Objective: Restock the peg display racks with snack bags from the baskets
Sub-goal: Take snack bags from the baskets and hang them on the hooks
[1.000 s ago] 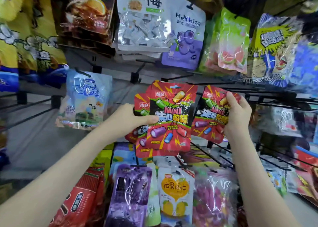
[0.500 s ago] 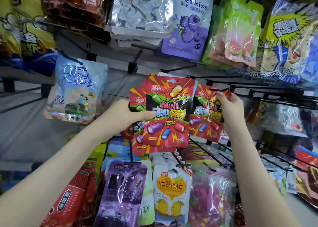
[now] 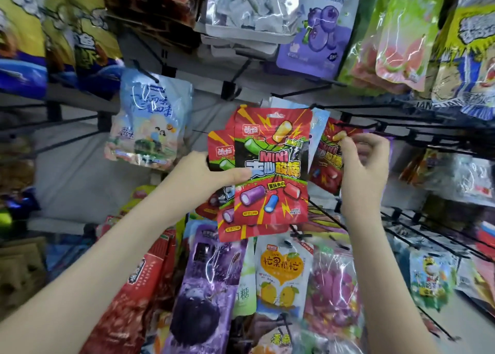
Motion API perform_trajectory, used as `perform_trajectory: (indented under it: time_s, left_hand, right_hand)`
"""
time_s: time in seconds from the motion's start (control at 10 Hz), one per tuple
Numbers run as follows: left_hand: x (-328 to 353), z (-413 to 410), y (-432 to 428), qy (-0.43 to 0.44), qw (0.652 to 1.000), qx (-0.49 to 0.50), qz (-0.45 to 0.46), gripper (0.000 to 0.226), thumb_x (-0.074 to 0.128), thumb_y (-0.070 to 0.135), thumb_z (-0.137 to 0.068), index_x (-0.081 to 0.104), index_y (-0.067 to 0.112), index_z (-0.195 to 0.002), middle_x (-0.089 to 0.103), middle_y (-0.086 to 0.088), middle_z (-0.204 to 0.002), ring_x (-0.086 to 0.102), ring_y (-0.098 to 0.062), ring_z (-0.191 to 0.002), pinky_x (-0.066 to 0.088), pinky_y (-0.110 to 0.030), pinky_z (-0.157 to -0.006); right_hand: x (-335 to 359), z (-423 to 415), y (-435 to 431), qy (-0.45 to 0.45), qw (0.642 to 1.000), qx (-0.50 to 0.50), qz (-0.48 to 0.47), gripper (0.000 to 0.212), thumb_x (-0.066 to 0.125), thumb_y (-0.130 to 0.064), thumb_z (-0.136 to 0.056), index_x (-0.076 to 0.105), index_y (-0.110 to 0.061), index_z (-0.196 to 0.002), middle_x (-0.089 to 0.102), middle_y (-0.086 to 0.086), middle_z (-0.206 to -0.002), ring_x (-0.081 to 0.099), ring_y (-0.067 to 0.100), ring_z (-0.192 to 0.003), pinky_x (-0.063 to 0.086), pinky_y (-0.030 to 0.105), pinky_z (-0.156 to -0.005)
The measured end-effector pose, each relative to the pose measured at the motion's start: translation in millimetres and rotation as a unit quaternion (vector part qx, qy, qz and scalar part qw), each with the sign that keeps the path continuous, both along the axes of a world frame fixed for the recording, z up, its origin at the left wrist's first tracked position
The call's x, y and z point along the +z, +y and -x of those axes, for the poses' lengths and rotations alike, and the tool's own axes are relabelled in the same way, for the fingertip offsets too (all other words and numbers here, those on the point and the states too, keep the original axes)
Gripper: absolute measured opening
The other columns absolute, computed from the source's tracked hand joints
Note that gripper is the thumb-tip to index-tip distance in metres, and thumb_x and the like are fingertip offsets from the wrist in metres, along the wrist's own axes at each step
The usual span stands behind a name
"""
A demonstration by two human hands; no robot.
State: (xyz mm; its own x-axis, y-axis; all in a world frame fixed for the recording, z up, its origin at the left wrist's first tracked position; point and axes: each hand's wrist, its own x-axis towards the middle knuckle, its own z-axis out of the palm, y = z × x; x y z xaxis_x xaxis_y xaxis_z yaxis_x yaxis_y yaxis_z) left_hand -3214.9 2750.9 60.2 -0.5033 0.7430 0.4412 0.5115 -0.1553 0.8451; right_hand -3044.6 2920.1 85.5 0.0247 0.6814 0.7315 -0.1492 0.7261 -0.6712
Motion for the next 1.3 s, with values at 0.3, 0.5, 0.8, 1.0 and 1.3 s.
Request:
perform_trajectory:
  time_s: [0.3,0.5,0.8,1.0,1.3]
  left_hand:
    - [-26,-35,-44,-0.037,0.999,-0.005,0.014,0.035,0.077,0.047,-0.074,0.072,0.02,-0.095,0.074,-0.002,-0.095,0.068,-0.024,-0.093,0.052,-0.04,-0.087]
    - [-19,-40,-48,-0.031,0.999,-0.022,0.013,0.041,0.074,0.054,-0.073,0.068,0.019,-0.092,0.069,-0.016,-0.101,0.065,-0.031,-0.082,0.051,-0.042,-0.08]
    - [7,-49,13,-0.056,0.998,0.039,0.01,0.036,0.071,0.033,-0.085,0.068,0.009,-0.111,0.072,-0.007,-0.107,0.068,-0.021,-0.099,0.051,-0.021,-0.072]
    - [19,-57,64,-0.04,0.996,0.081,0.006,0.039,0.074,0.043,-0.08,0.069,0.015,-0.107,0.074,-0.003,-0.102,0.07,-0.02,-0.095,0.056,-0.036,-0.084]
    - [32,-78,81,-0.052,0.994,0.097,-0.027,0.024,0.072,0.04,-0.067,0.073,0.027,-0.087,0.075,0.009,-0.092,0.07,-0.006,-0.084,0.049,-0.025,-0.078]
  right_hand:
    - [-13,-9,-102,-0.138,0.952,0.258,0.089,0.009,0.067,-0.018,-0.088,0.062,-0.018,-0.095,0.068,0.019,-0.096,0.068,0.032,-0.088,0.056,0.051,-0.078]
    - [-2,-16,-83,-0.101,0.937,0.306,0.135,0.011,0.06,-0.009,-0.089,0.063,-0.011,-0.1,0.073,0.004,-0.088,0.07,0.019,-0.079,0.058,0.032,-0.065]
    - [15,-40,24,0.02,0.948,0.286,0.142,0.013,0.06,-0.009,-0.089,0.067,-0.019,-0.084,0.069,-0.001,-0.079,0.066,0.018,-0.074,0.053,0.04,-0.077]
    - [27,-46,79,0.058,0.958,0.259,0.111,0.023,0.067,-0.02,-0.086,0.064,-0.018,-0.064,0.066,-0.005,-0.067,0.062,0.018,-0.069,0.049,0.036,-0.07]
    - [31,-38,104,0.06,0.949,0.3,0.081,0.019,0.07,-0.028,-0.081,0.063,-0.022,-0.064,0.063,0.008,-0.076,0.059,0.025,-0.074,0.049,0.044,-0.073]
